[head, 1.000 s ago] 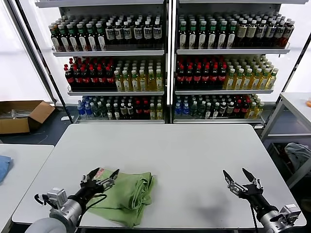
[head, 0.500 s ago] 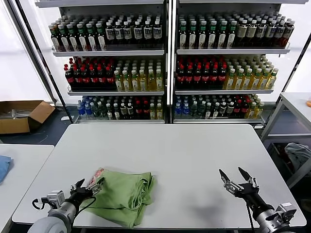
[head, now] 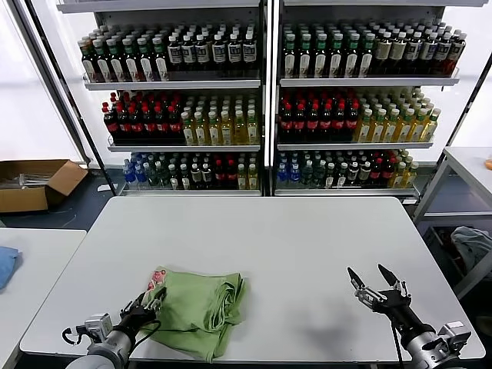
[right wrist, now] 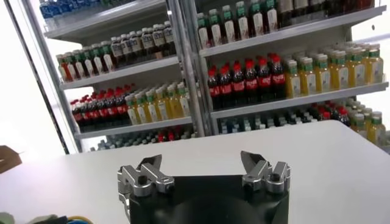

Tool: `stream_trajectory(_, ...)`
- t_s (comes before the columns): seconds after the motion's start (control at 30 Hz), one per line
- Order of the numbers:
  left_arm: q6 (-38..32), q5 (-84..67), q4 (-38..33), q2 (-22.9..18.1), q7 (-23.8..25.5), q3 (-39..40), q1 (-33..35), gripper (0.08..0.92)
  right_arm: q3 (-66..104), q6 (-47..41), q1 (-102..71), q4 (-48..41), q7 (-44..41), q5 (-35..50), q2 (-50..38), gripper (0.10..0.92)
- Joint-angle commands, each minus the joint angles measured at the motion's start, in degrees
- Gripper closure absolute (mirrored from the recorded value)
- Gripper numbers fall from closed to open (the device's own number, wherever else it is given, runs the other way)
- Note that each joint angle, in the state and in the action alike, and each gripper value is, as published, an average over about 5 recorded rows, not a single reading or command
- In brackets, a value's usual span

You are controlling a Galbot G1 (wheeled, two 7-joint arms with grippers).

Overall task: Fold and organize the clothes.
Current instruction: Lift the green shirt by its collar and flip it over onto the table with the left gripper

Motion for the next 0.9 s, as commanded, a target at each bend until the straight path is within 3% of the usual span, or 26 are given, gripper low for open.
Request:
stream_trajectory(0.03,-0.9,0.7,0.4,-1.8,-0.4,0.8,0.8,0.606,0.3,0.1,0.0,-0.2,-0.1,0.1,0.0,0.203)
stream_trajectory(0.27,-4.4,1.2,0.2,-1.7,-2.7,-1.4,-0.1,0.808,0.1,0.2,0.3,-0.5,0.1,0.4,0.1,0.203)
stream_trajectory(0.43,-5.4,-1.1,-1.0,1.0,-4.1,-10.3,-1.7,0.856,-0.5,0.2,0.7,-0.6,0.1,0.4,0.3,0.203)
stream_trajectory(0.7,-5.1,-8.1,3.7,12.7,-1.5,-32.3,-1.8,0.856,-1.1,0.3,1.9,-1.2,0.1,1.0,-0.1,0.203)
stream_trajectory(0.9,-4.6,-9.7,10.1,22.1,0.6,-38.9,-1.0,0.856,-1.8,0.3,2.7,-1.2,0.1,1.2,-0.3,0.203)
